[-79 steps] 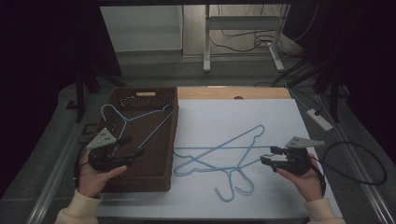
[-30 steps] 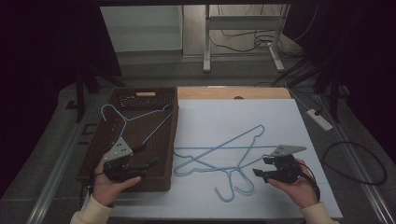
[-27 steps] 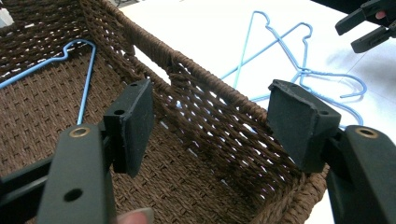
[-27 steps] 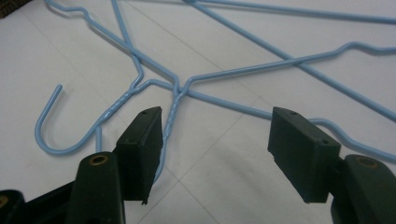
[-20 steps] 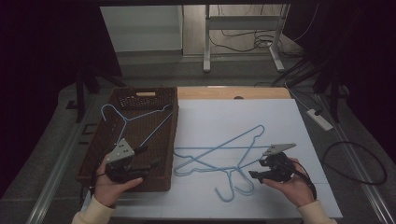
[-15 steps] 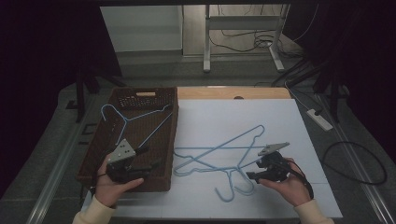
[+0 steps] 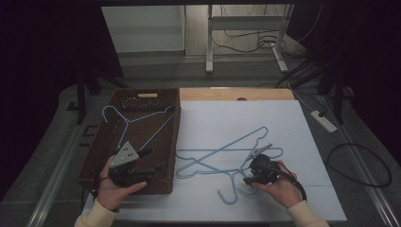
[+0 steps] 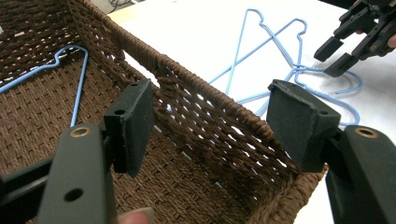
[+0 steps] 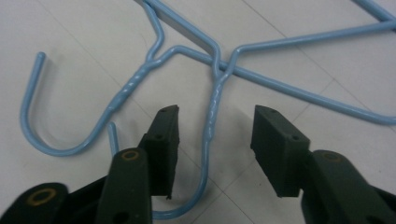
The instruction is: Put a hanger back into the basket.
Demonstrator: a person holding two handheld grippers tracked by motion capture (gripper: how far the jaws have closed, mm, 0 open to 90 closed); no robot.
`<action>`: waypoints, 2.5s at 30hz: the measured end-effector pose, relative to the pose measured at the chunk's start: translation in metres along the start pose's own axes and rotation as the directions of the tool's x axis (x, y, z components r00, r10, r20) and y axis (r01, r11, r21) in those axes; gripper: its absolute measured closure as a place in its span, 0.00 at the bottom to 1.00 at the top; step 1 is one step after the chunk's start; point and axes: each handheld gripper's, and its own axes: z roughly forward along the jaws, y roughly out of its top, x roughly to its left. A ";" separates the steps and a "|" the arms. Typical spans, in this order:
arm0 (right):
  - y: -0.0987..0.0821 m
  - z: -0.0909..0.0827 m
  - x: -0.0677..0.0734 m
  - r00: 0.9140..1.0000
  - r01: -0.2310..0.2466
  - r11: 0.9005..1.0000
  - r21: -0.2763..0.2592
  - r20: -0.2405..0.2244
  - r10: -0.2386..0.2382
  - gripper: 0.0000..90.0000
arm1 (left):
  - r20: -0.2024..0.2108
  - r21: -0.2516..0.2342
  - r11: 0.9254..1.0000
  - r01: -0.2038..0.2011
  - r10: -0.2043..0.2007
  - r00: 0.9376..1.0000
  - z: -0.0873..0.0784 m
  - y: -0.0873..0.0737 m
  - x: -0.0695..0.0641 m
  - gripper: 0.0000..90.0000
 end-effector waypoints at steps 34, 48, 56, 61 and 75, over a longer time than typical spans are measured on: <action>0.004 -0.019 -0.008 0.998 -0.059 0.998 0.007 -0.015 0.059 0.96 | 0.041 0.009 0.999 -0.040 0.039 0.998 0.010 0.011 -0.023 0.37; 0.005 -0.022 -0.008 0.998 -0.064 0.998 -0.003 -0.022 0.064 0.96 | 0.103 0.059 0.995 -0.077 0.071 0.992 0.038 0.019 -0.053 0.37; 0.005 -0.023 -0.007 0.998 -0.060 0.998 -0.008 -0.022 0.060 0.96 | 0.145 0.095 0.990 -0.106 0.092 0.985 0.059 0.025 -0.071 0.37; 0.005 -0.025 -0.007 0.998 -0.060 0.998 -0.009 -0.025 0.060 0.96 | 0.164 0.109 0.986 -0.123 0.104 0.981 0.069 0.027 -0.078 0.37; 0.005 -0.028 -0.007 0.998 -0.057 0.998 -0.014 -0.029 0.056 0.96 | 0.215 0.166 0.972 -0.164 0.127 0.968 0.105 0.024 -0.100 0.36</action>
